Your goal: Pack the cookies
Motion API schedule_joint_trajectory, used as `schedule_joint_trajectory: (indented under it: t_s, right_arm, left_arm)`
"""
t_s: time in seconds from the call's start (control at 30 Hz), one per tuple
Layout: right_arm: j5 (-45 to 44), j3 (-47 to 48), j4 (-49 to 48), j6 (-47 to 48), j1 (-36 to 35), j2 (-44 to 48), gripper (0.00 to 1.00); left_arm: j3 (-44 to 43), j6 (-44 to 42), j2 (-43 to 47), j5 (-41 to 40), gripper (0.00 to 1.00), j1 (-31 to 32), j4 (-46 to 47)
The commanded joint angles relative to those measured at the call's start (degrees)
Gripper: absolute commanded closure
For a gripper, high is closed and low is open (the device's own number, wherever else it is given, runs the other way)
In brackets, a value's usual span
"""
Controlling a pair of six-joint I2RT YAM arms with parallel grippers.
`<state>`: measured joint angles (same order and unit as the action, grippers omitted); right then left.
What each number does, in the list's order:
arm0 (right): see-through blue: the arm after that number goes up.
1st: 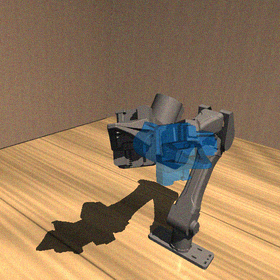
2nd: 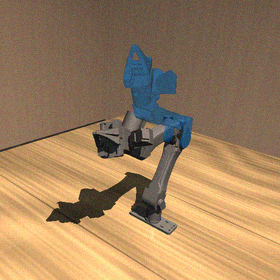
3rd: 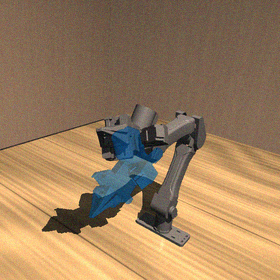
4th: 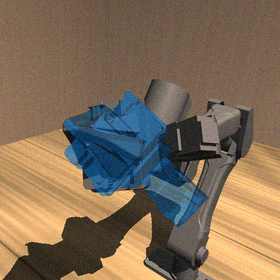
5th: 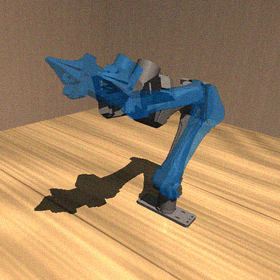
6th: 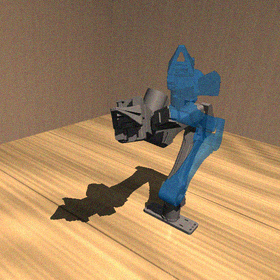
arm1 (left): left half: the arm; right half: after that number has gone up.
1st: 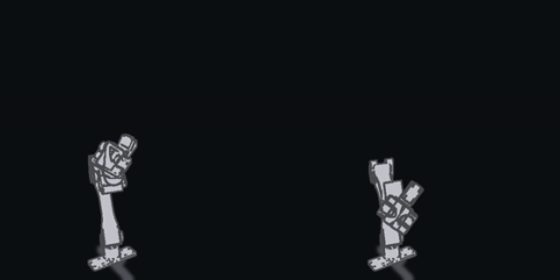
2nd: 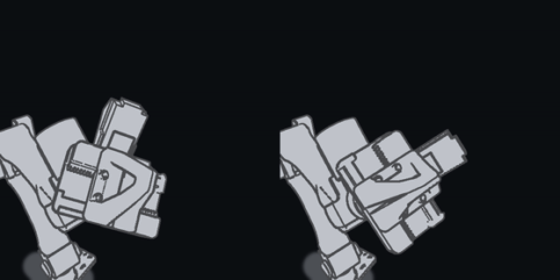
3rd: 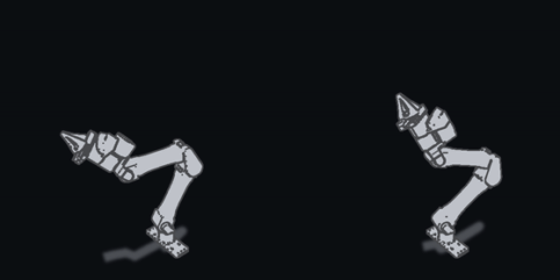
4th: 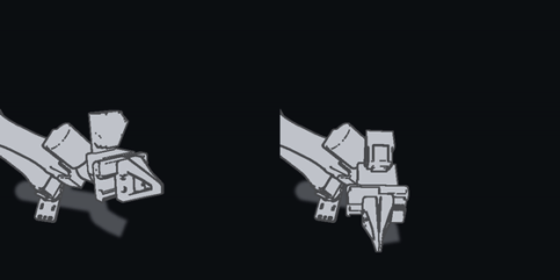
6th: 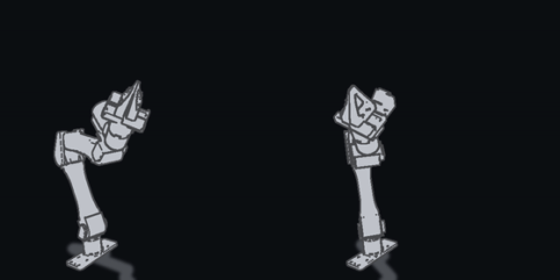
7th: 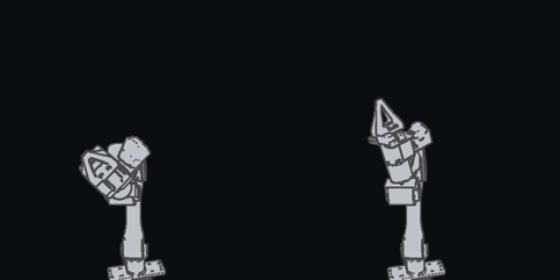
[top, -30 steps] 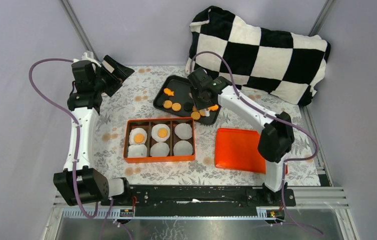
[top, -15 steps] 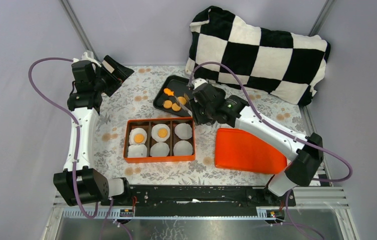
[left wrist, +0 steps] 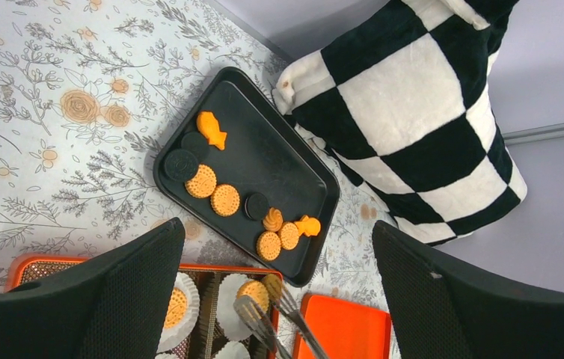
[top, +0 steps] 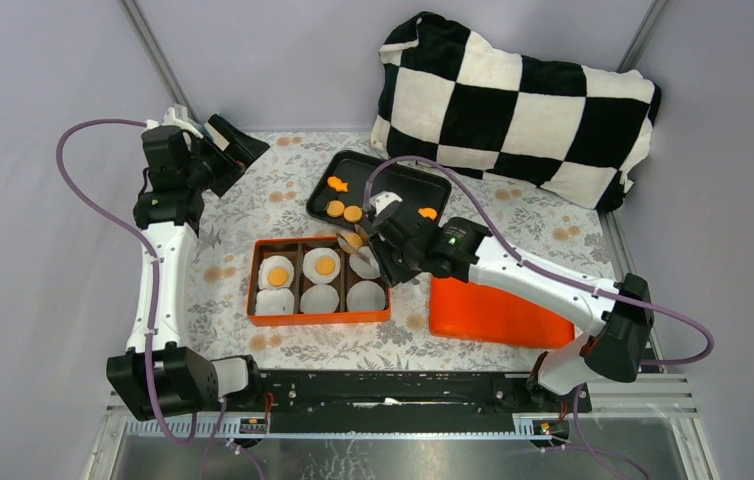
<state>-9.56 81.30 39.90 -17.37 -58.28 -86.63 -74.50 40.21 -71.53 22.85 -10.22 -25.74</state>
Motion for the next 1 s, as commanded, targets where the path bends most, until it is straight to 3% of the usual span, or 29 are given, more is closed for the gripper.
schedule_joint_trajectory:
  t_s: [0.0, 0.23, 0.4, 0.5, 0.57, 0.77, 0.97]
  right_arm:
    - [-1.93, -2.78, 3.54, -3.95, -1.49, 3.72, 1.0]
    - [-2.36, -6.85, 5.19, -5.49, -1.83, 5.49, 0.97]
    - [-2.73, -5.87, 4.16, -5.37, -1.87, 3.16, 0.85]
    - [-3.77, -5.05, 4.0, -5.21, -1.89, 1.83, 0.66]
    - [-4.6, -4.56, 4.19, -4.97, -1.91, 0.97, 0.59]
    - [-8.97, -2.44, 3.37, -3.52, -1.89, -1.03, 0.47]
    - [-7.98, 1.42, 4.37, -2.85, -1.92, -0.8, 0.46]
  left_arm:
    - [1.14, -1.09, 1.79, 1.8, 0.02, 0.28, 0.9]
    - [2.48, -0.42, 1.86, 2.63, 0.02, 0.29, 1.76]
    - [2.37, -0.71, 2.08, 2.34, 0.02, 0.26, 1.71]
    - [2.34, -0.99, 2.22, 2.07, 0.01, 0.29, 1.74]
    - [2.32, -1.31, 2.18, 2.41, 0.01, 0.23, 1.92]
    - [2.74, -1.62, 2.08, 2.82, 0.01, 0.21, 2.9]
    - [2.1, -2.12, 2.06, 3.6, 0.01, 0.21, 2.91]
